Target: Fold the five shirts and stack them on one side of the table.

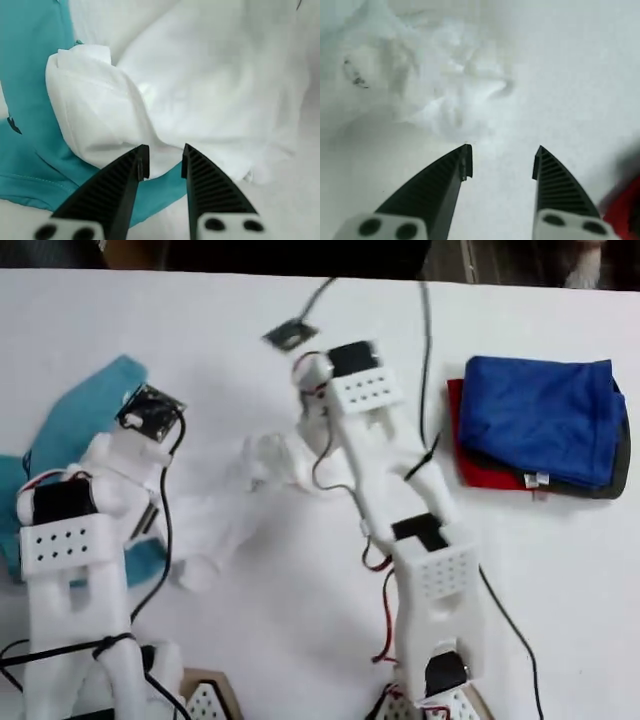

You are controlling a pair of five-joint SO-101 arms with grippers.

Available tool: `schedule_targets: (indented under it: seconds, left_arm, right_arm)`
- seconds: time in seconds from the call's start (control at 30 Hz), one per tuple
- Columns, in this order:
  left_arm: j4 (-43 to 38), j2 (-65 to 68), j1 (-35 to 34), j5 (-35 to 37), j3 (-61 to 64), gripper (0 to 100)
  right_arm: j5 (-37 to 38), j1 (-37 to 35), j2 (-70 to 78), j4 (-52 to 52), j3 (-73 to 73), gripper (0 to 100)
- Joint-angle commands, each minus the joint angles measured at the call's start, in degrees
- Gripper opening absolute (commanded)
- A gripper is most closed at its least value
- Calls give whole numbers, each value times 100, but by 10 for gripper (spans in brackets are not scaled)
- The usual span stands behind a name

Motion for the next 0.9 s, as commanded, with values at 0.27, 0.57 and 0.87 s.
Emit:
schedule_targets:
  seconds: [0.27,0.57,0.87]
  left_arm:
    - [-79,-35,695,615,-251,135]
    - [-316,-35,695,589,242,135]
    - [-642,-44,712,615,532,135]
  right_arm:
    - [-396,4,1358,-40,-149,210]
    - [-360,-268,927,-31,-105,209]
    - [-352,-277,1666,-110,-149,178]
